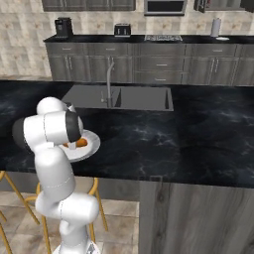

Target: Move the hot dog bun to the plate on the dining table and place the condiment next to that plate. Then navigate to the fridge and take the sausage and place it on the plate as well.

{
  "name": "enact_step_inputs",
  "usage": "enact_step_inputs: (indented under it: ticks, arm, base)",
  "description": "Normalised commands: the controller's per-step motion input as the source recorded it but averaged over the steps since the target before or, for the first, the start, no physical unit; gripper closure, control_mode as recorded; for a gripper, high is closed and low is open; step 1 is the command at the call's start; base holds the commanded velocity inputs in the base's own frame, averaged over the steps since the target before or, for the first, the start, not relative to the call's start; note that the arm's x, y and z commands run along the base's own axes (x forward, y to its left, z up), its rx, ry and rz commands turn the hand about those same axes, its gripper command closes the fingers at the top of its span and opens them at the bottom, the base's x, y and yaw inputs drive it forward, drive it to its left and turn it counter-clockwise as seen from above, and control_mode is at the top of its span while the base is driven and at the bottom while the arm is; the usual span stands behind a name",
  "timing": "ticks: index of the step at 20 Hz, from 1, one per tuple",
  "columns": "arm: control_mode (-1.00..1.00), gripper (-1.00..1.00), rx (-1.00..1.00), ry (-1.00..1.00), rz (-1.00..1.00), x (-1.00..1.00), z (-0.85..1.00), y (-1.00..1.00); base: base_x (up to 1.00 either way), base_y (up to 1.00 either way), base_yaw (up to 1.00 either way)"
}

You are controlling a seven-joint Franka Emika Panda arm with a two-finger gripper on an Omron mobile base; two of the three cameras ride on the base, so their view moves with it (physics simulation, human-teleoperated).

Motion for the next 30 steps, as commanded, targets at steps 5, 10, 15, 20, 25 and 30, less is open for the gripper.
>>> enact_step_inputs:
  ticks: [5, 10, 15, 20, 25, 30]
  arm:
    - [-1.00, -1.00, 0.00, 0.00, 0.00, -0.12, 0.06, 0.00]
    - [-1.00, -1.00, 0.00, 0.00, -0.01, -0.02, 0.29, 0.00]
    - [-1.00, -1.00, 0.00, -0.01, 0.00, 0.00, 0.41, 0.00]
    - [-1.00, -1.00, 0.00, -0.09, 0.00, -0.02, 0.66, 0.00]
    - [-1.00, -1.00, 0.00, -0.11, 0.00, -0.37, 0.69, -0.02]
    - [-1.00, -1.00, -0.01, -0.19, 0.12, -0.81, 0.50, 0.00]
  base:
    - [0.00, 0.00, 0.00]
    - [0.00, 0.00, 0.00]
    - [0.00, 0.00, 0.00]
    - [0.00, 0.00, 0.00]
    - [0.00, 0.00, 0.00]
    - [0.00, 0.00, 0.00]
